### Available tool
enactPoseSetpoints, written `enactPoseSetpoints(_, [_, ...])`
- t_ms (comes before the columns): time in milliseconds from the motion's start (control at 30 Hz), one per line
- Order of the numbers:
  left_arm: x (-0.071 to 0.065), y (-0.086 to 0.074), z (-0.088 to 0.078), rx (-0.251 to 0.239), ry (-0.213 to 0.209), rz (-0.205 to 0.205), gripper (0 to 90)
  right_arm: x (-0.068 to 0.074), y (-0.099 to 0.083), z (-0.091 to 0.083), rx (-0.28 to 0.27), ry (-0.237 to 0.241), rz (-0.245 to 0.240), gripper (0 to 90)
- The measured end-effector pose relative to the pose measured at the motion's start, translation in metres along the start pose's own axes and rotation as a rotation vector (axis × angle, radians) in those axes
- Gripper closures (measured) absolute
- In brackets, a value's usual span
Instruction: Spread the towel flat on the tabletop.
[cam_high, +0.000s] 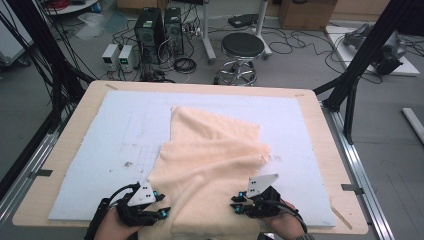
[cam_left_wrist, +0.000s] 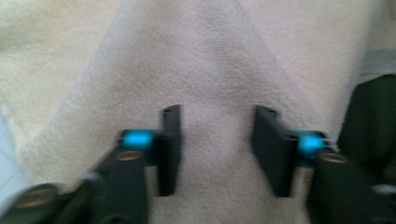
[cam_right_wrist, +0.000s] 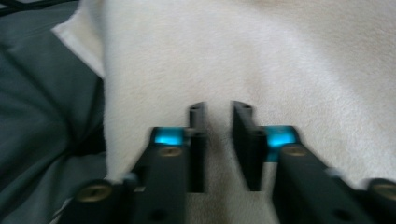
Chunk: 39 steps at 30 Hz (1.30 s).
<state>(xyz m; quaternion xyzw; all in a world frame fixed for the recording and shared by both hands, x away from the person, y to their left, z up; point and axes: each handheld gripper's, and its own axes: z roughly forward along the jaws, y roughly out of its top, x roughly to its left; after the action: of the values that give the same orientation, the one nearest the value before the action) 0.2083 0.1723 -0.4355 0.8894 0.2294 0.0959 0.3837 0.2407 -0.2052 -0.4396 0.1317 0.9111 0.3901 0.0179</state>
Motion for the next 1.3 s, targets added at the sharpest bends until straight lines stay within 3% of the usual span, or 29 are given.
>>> enactPoseSetpoints(67, [0.000,-0.001,-0.002,0.008,-0.011,0.006,83.4,0.001,0.003,0.000,0.020,0.005,-0.026,86.1])
enactPoseSetpoints(200, [-0.012,-0.004,-0.018,0.016,-0.046,0.041,85.2,0.012,0.007,-0.004,0.035,0.014,-0.072,86.8])
enactPoseSetpoints(367, [-0.044,-0.013,-0.050,-0.010,-0.163,0.098,84.6,0.047,0.006,-0.023,0.022,0.069,-0.130,86.3])
enactPoseSetpoints(400, [-0.049,-0.013,-0.054,-0.016,-0.172,0.121,82.4,0.057,0.007,-0.029,0.004,0.089,-0.139,84.6])
enactPoseSetpoints(467, [-0.050,-0.009,-0.059,-0.039,-0.169,0.136,71.8,0.066,0.010,-0.041,-0.031,0.080,-0.155,80.2])
enactPoseSetpoints(533, [-0.041,-0.001,-0.059,-0.055,-0.151,0.141,63.6,0.062,0.015,-0.051,-0.051,0.024,-0.152,75.7])
enactPoseSetpoints(567, [-0.030,0.005,-0.056,-0.069,-0.121,0.145,62.2,0.057,0.017,-0.054,-0.054,0.001,-0.144,73.9])
enactPoseSetpoints(667, [0.001,0.017,-0.038,-0.088,-0.051,0.132,56.6,0.027,0.021,-0.055,-0.049,-0.090,-0.100,65.8])
enactPoseSetpoints(733, [0.019,0.022,-0.022,-0.073,-0.014,0.119,55.2,0.006,0.019,-0.046,-0.028,-0.110,-0.063,59.4])
enactPoseSetpoints(767, [0.031,0.023,-0.010,-0.058,-0.013,0.089,53.6,-0.002,0.018,-0.042,-0.018,-0.110,-0.043,57.5])
enactPoseSetpoints(867, [0.046,0.023,0.014,-0.003,-0.047,0.061,53.3,-0.026,0.006,-0.022,0.014,-0.080,0.026,55.9])
enactPoseSetpoints(900, [0.047,0.022,0.020,0.016,-0.073,0.055,55.7,-0.030,0.003,-0.017,0.039,-0.065,0.045,58.0])
enactPoseSetpoints(933, [0.047,0.021,0.022,0.005,-0.081,0.064,62.8,-0.031,-0.001,-0.013,0.064,-0.049,0.038,61.8])
enactPoseSetpoints(967, [0.047,0.021,0.022,-0.002,-0.096,0.076,68.4,-0.031,-0.003,-0.012,0.044,-0.054,0.026,69.6])
enactPoseSetpoints(1000, [0.048,0.022,0.022,0.006,-0.096,0.077,79.6,-0.032,-0.002,-0.012,0.045,-0.046,0.013,77.6])
enactPoseSetpoints(1033, [0.049,0.023,0.021,0.016,-0.098,0.077,84.2,-0.032,-0.001,-0.012,0.055,-0.022,0.013,82.0])
enactPoseSetpoints(1133, [0.045,0.020,0.012,0.025,-0.084,0.106,86.4,-0.026,0.003,-0.013,0.075,-0.022,-0.020,84.4])
enactPoseSetpoints(1300, [0.029,0.004,-0.025,-0.009,-0.083,0.112,86.8,-0.005,0.007,-0.023,0.034,0.010,-0.061,84.3])
